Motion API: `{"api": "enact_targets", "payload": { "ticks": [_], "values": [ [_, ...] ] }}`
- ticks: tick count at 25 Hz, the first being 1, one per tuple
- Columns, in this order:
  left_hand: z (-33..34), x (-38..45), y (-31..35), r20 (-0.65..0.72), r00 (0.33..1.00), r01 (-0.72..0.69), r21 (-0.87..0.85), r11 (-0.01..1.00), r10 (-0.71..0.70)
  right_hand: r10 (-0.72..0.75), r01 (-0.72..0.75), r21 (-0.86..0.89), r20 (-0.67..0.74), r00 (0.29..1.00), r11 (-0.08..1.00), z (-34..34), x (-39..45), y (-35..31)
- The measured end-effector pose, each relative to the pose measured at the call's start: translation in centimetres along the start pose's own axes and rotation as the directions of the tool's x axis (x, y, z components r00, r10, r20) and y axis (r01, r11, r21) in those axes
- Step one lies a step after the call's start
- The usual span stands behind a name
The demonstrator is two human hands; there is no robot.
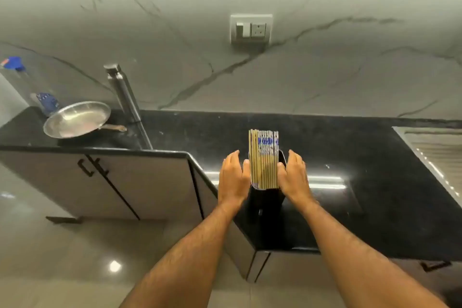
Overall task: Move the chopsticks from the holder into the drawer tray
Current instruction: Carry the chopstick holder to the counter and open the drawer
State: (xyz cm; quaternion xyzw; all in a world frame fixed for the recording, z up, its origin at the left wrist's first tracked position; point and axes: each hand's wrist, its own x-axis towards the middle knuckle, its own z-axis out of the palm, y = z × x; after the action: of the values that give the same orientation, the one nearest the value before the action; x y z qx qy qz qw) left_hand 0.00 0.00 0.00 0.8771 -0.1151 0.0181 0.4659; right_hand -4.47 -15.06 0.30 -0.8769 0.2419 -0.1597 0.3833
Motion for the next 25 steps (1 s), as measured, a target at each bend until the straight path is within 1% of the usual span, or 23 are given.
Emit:
{"api": "enact_targets", "payload": {
  "ticks": [1, 2, 3, 5, 7, 8, 10, 13, 16, 19, 21, 25],
  "values": [
    [1.2, 0.2, -0.2, 0.028, 0.992, 0.123, -0.081, 0.989, -0.121, 0.05, -0.051, 0.033, 0.007, 0.999, 0.998, 0.5, 0.3, 0.8],
    [2.3, 0.3, -0.4, 0.055, 0.977, 0.21, -0.131, 0.969, -0.205, 0.084, -0.086, 0.067, 0.034, 0.996, 0.994, 1.0, 0.5, 1.3],
    [3.1, 0.0, -0.5, 0.093, 0.962, 0.269, -0.161, 0.95, -0.257, 0.089, -0.095, 0.106, 0.063, 0.994, 0.99, 1.5, 0.3, 1.9],
    [4.5, -0.5, -0.9, 0.119, 0.954, 0.297, -0.216, 0.93, -0.277, 0.108, -0.123, 0.194, 0.087, 0.99, 0.973, 2.4, -0.3, 2.9],
    [5.2, -1.0, -0.9, 0.122, 0.947, 0.32, -0.275, 0.907, -0.297, 0.126, -0.134, 0.267, 0.047, 0.991, 0.954, 2.8, -0.4, 3.2],
    [5.2, -1.0, -0.7, 0.107, 0.947, 0.32, -0.276, 0.906, -0.302, 0.136, -0.141, 0.289, 0.036, 0.99, 0.947, 2.9, -0.4, 2.9],
    [5.3, -1.0, -0.5, 0.087, 0.931, 0.364, -0.284, 0.887, -0.355, 0.128, -0.132, 0.334, 0.033, 0.991, 0.933, 3.3, -0.5, 2.4],
    [4.1, -1.7, -1.0, 0.055, 0.933, 0.356, -0.299, 0.885, -0.357, 0.087, -0.099, 0.351, 0.05, 0.995, 0.931, 3.8, -1.5, 1.3],
    [1.7, -2.7, -2.6, -0.002, 0.93, 0.348, -0.316, 0.883, -0.368, 0.034, -0.063, 0.386, 0.082, 0.996, 0.92, 5.0, -2.9, -0.5],
    [-1.8, -4.4, -5.0, -0.093, 0.911, 0.347, -0.357, 0.867, -0.402, -0.045, -0.014, 0.407, 0.135, 0.99, 0.913, 7.4, -5.2, -3.1],
    [-5.0, -6.2, -6.9, -0.174, 0.887, 0.347, -0.361, 0.866, -0.428, -0.122, 0.03, 0.439, 0.182, 0.976, 0.898, 9.5, -7.8, -5.4],
    [-11.1, -11.8, -11.6, -0.321, 0.81, 0.366, -0.378, 0.85, -0.491, -0.259, 0.085, 0.507, 0.282, 0.924, 0.858, 13.9, -14.9, -9.2]
  ]
}}
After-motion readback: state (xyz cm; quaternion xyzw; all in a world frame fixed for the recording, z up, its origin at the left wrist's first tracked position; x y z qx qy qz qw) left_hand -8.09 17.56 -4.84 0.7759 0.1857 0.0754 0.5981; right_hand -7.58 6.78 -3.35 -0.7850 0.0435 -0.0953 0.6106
